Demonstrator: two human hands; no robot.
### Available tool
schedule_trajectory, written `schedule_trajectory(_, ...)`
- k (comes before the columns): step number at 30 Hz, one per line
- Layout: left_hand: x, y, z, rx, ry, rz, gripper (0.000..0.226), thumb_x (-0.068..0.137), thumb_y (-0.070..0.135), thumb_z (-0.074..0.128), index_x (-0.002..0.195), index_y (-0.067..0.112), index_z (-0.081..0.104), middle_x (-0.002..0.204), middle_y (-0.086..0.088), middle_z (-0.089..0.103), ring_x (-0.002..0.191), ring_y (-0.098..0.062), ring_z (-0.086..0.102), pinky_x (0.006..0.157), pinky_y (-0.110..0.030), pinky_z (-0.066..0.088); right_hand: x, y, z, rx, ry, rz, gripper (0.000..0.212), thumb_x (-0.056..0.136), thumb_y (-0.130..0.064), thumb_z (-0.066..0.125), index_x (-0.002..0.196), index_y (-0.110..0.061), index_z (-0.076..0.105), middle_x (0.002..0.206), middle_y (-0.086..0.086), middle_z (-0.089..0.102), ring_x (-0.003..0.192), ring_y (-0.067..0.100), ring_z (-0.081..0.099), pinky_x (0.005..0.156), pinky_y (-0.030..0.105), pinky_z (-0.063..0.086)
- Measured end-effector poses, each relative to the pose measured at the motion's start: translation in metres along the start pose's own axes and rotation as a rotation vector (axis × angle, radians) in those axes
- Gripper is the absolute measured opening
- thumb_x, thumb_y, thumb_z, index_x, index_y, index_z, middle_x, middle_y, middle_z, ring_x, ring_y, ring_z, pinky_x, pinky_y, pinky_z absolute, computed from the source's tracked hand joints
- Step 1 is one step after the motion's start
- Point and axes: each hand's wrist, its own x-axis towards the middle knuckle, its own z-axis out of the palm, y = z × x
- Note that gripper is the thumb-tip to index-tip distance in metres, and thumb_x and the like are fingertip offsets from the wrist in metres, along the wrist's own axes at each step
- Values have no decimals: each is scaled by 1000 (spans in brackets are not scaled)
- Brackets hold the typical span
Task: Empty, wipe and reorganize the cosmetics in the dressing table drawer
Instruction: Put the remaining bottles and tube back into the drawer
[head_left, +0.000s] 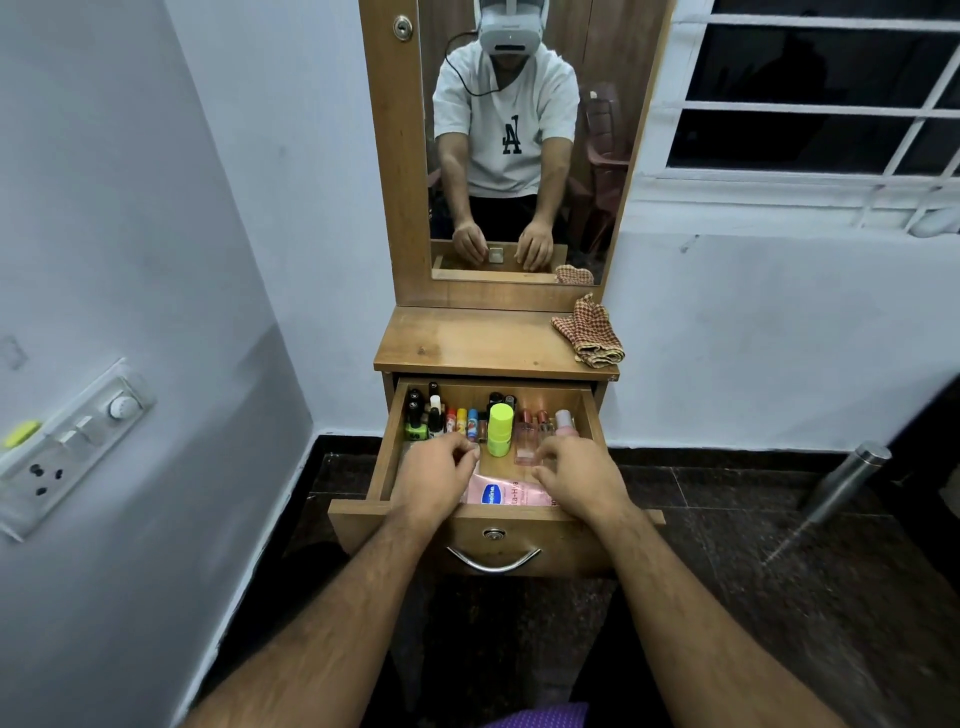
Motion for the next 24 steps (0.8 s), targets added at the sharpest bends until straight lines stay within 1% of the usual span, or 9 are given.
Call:
schedule_trajectory(2,-13,0,-1,-30,85,48,24,96,34,60,112,22,72,108,7,73,94,-7,63,83,-24,51,-8,-4,5,38,85,-6,17,87,-39,69,99,-28,71,123,-1,64,82,5,60,85,28,53)
schedule_trajectory(4,-26,-1,1,-8,139,75,29,96,36,59,118,22,70,115,7,71,105,-10,63,90,-27,51,-16,-8,11,41,173,6,20,86,-42,70,102,-29,72,125,-4,64,87,2,61,89,27,53)
schedule_trajectory(6,-38,-3,4,58,164,131,35,96,40,56,123,21,68,121,6,69,113,-10,60,99,-30,48,-29,-13,12,33,249,9,24,87,-41,69,107,-29,72,131,-5,62,96,3,58,94,26,49)
schedule_trajectory(9,-55,-8,4,168,116,192,43,99,45,48,133,22,61,136,4,60,129,-11,49,115,-35,32,-50,-16,9,43,330,-7,29,92,-35,65,118,-25,67,129,-7,61,108,9,53,101,30,44)
schedule_trajectory(12,-70,-13,-1,258,44,201,49,102,49,40,144,26,48,151,4,45,144,-12,32,122,-39,17,-73,-18,8,37,366,-14,31,94,-33,61,124,-25,65,129,-9,61,121,10,48,108,33,40)
schedule_trajectory(15,-79,-12,-6,335,3,208,53,102,49,36,150,25,37,158,1,34,148,-15,22,124,-39,9,-95,-20,14,32,347,-21,37,96,-32,59,132,-25,60,141,-7,54,136,12,39,117,38,31)
schedule_trajectory(18,-87,-10,-11,398,-52,207,60,102,50,36,154,22,27,162,-3,23,151,-20,11,124,-38,3,-112,-20,22,3,288,12,47,99,-41,52,143,-27,48,157,-4,36,150,17,20,121,39,15)
schedule_trajectory(21,-98,-13,-14,459,-118,183,70,100,54,37,157,18,16,164,-8,10,152,-24,1,124,-41,0,-126,-18,30,-57,199,26,58,100,-51,41,153,-28,31,165,1,15,153,22,0,121,40,0)
schedule_trajectory(24,-107,-18,-14,496,-150,172,78,99,55,41,157,17,6,165,-11,0,152,-24,-8,124,-43,0,-132,-16,33,-118,123,37,66,100,-57,34,157,-30,15,167,3,-1,152,24,-12,120,43,-5)
